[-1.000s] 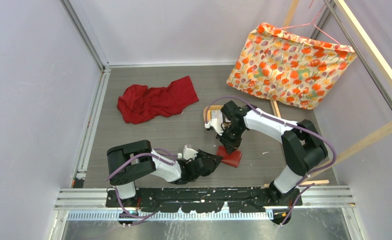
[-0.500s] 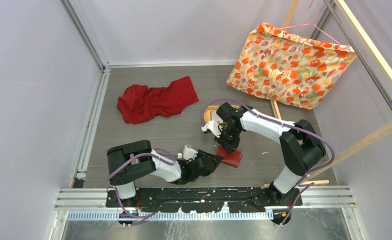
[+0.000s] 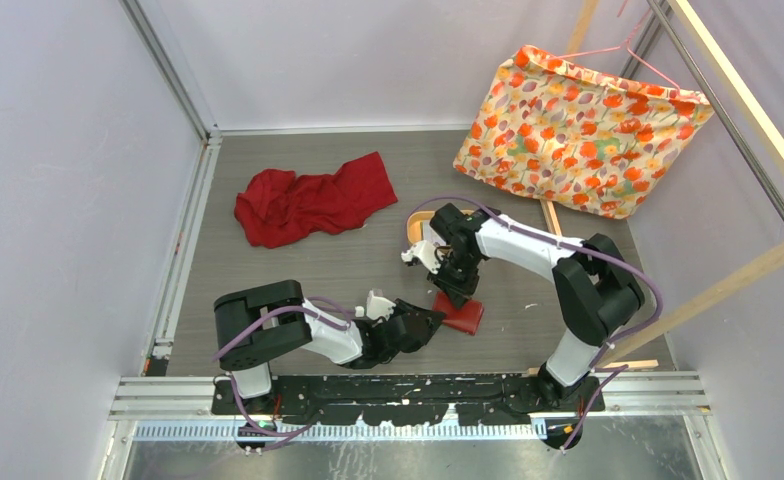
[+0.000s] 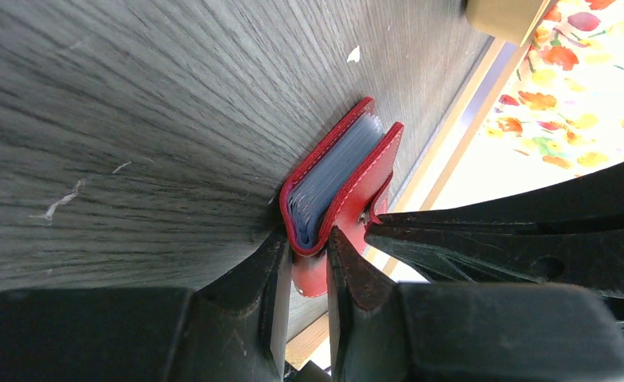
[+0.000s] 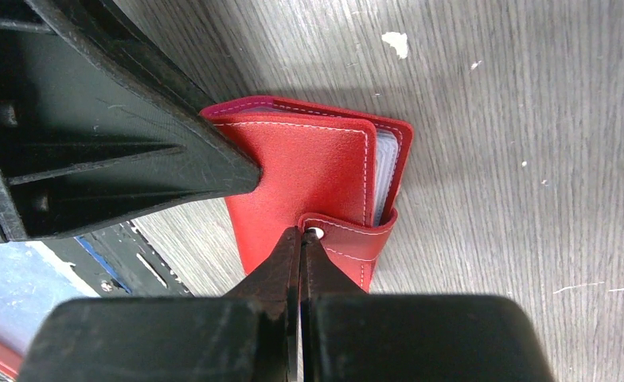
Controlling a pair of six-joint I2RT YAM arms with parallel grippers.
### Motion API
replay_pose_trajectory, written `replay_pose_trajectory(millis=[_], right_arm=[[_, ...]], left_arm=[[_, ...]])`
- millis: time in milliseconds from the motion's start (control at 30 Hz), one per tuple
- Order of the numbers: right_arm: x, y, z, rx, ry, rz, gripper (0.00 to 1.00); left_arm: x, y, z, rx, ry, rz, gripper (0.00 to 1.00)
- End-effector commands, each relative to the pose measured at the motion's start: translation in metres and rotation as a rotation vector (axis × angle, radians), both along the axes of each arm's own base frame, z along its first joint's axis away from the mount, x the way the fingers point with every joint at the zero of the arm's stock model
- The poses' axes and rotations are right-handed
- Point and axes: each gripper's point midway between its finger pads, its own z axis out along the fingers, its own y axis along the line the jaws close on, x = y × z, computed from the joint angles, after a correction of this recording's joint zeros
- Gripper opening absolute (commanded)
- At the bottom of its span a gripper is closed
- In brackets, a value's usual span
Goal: Put the credit cards into the card holder
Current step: Close the card holder at the center of the board.
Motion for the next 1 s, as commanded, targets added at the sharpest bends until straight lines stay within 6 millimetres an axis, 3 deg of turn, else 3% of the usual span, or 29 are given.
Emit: replay_pose_trajectory(millis=[0,467,600,700,867,900,967], right_arm=[[-0.027,0.005,-0.025,-0.017,0.125,0.013,0.01],[-0.024,0.003,-0.034,-0.041,0.168,-0.028,0.01],[-0.026,0.017,-0.013,0.062,0.188,-0.01,0.05],[-0.023,0.025,0.01,0.146,0.152,0.005,0.2],[-0.024,0.026,0.051,0.289,0.131,0.04,0.52],[-0.024,0.024,0.058,0.314,0.126,0.047,0.92],[-0.022,0.02,0.071,0.355,0.1,0.046,1.0]], left_arm=[[-0.001,0.011,-0.018,0.061,0.018,-0.003,0.21],[0.0,0.011,-0.017,0.056,0.012,-0.002,0.21],[0.0,0.012,-0.015,0.048,0.0,-0.005,0.22],[0.001,0.014,-0.012,0.048,-0.033,-0.015,0.27],[0.002,0.022,0.001,0.093,-0.137,-0.062,0.46],[0.003,0.024,0.004,0.113,-0.161,-0.078,0.49],[0.003,0.028,0.01,0.151,-0.203,-0.113,0.54]])
